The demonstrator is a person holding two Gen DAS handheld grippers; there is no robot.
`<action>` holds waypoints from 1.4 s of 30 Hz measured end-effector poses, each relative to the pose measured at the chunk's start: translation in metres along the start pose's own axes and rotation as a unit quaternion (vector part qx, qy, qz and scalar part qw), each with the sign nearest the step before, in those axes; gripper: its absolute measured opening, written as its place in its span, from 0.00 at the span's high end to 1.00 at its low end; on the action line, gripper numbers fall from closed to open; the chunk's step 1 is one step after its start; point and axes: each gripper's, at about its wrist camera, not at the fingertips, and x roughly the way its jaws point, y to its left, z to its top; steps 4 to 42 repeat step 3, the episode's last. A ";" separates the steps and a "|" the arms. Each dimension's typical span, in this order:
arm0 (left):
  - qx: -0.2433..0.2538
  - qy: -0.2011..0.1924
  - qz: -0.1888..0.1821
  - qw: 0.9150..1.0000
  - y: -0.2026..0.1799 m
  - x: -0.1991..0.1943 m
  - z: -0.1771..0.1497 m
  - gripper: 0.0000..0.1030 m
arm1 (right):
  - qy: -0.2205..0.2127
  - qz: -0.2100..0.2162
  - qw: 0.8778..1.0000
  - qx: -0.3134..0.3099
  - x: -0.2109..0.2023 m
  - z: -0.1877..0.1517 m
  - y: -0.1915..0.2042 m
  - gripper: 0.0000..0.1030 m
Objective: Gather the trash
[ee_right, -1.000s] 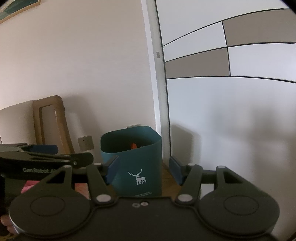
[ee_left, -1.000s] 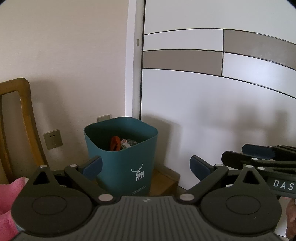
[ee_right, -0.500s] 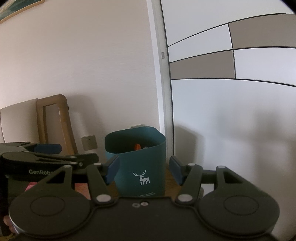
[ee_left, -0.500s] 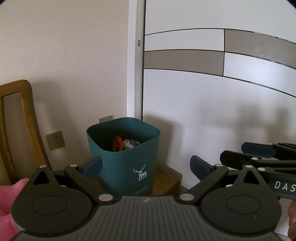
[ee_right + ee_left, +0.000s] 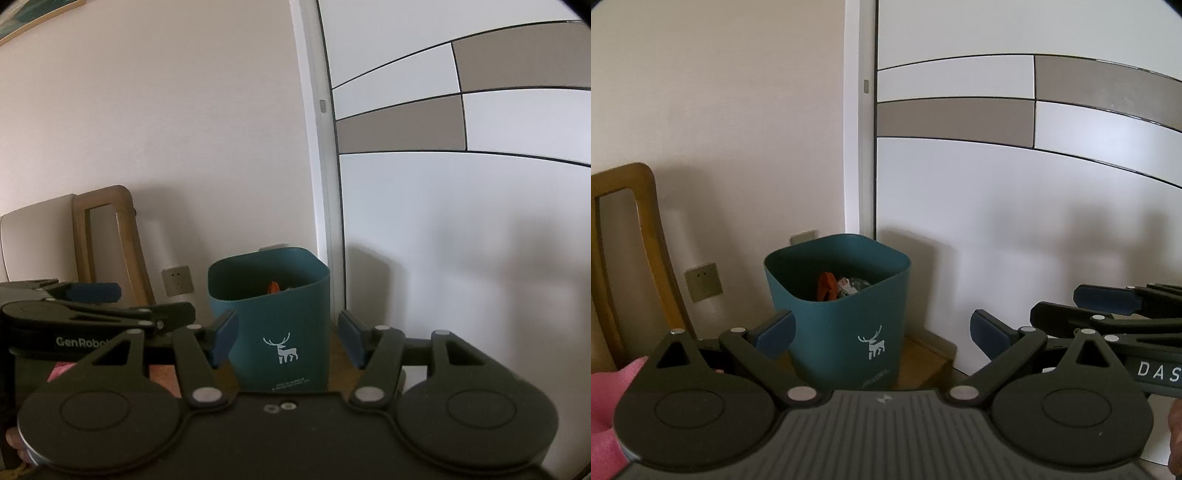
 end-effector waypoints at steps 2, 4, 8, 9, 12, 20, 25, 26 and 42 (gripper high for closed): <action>-0.002 0.003 -0.003 1.000 0.000 0.001 0.000 0.02 | 0.001 0.001 1.000 0.001 0.000 0.000 -0.001 0.43; -0.002 0.004 -0.003 1.000 0.000 0.002 -0.001 0.01 | 0.000 0.001 1.000 0.002 0.000 -0.001 -0.002 0.43; -0.002 0.004 -0.003 1.000 0.000 0.002 -0.001 0.01 | 0.000 0.001 1.000 0.002 0.000 -0.001 -0.002 0.43; -0.002 0.004 -0.003 1.000 0.000 0.002 -0.001 0.01 | 0.000 0.001 1.000 0.002 0.000 -0.001 -0.002 0.43; -0.002 0.004 -0.003 1.000 0.000 0.002 -0.001 0.01 | 0.000 0.001 1.000 0.002 0.000 -0.001 -0.002 0.43; -0.002 0.004 -0.003 1.000 0.000 0.002 -0.001 0.01 | 0.000 0.001 1.000 0.002 0.000 -0.001 -0.002 0.43; -0.002 0.004 -0.003 1.000 0.000 0.002 -0.001 0.01 | 0.000 0.001 1.000 0.002 0.000 -0.001 -0.002 0.43; -0.002 0.004 -0.003 1.000 0.000 0.002 -0.001 0.01 | 0.000 0.001 1.000 0.002 0.000 -0.001 -0.002 0.43; -0.002 0.004 -0.003 1.000 0.000 0.002 -0.001 0.01 | 0.000 0.001 1.000 0.002 0.000 -0.001 -0.002 0.43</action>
